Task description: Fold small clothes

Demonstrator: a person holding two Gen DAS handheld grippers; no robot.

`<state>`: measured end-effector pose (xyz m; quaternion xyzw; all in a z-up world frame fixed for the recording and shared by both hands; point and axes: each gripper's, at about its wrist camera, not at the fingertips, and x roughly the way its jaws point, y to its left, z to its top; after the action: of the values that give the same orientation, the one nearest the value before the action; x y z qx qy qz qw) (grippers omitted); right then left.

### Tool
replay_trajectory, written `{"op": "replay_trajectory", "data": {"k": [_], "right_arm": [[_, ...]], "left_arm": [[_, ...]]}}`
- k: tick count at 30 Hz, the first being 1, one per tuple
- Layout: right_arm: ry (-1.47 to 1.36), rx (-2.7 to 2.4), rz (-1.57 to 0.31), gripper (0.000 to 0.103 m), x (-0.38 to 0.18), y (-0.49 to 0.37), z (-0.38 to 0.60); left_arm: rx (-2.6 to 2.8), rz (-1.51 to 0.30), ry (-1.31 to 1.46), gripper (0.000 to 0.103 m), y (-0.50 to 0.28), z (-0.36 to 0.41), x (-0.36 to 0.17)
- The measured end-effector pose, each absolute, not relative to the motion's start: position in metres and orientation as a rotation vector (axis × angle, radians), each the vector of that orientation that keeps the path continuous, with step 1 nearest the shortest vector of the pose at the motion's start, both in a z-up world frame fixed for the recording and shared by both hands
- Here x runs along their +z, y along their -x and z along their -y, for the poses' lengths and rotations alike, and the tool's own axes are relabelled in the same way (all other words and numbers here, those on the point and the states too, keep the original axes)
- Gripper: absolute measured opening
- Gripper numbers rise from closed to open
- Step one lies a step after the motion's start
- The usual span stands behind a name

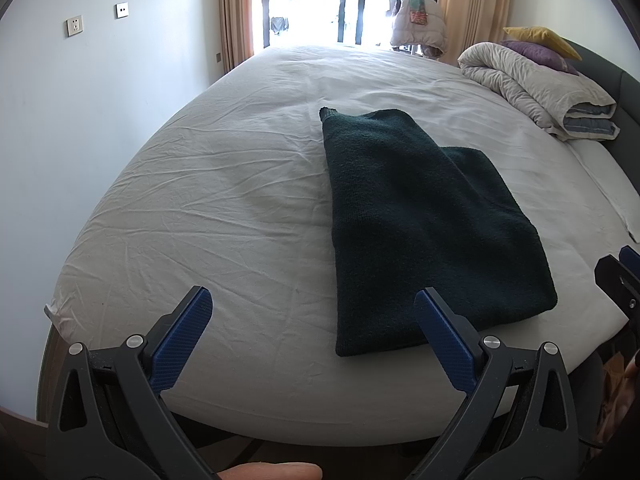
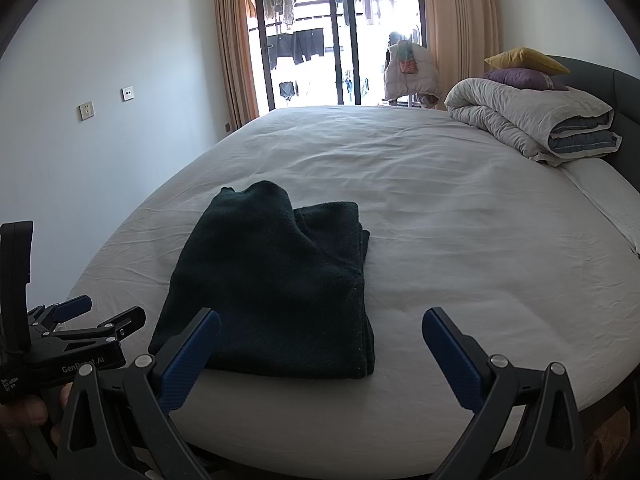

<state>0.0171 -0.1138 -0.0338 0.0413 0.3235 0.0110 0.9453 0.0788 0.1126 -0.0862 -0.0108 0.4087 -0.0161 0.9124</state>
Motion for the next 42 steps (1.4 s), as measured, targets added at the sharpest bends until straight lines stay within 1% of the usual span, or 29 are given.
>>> {"op": "replay_trajectory", "data": {"k": [42], "right_arm": [[-0.090,0.023,-0.669,0.103,-0.0396,-0.0167,0.1142]], "left_arm": [[-0.034,-0.848,0.017,0.103,-0.0773,-0.1129,-0.0912]]}}
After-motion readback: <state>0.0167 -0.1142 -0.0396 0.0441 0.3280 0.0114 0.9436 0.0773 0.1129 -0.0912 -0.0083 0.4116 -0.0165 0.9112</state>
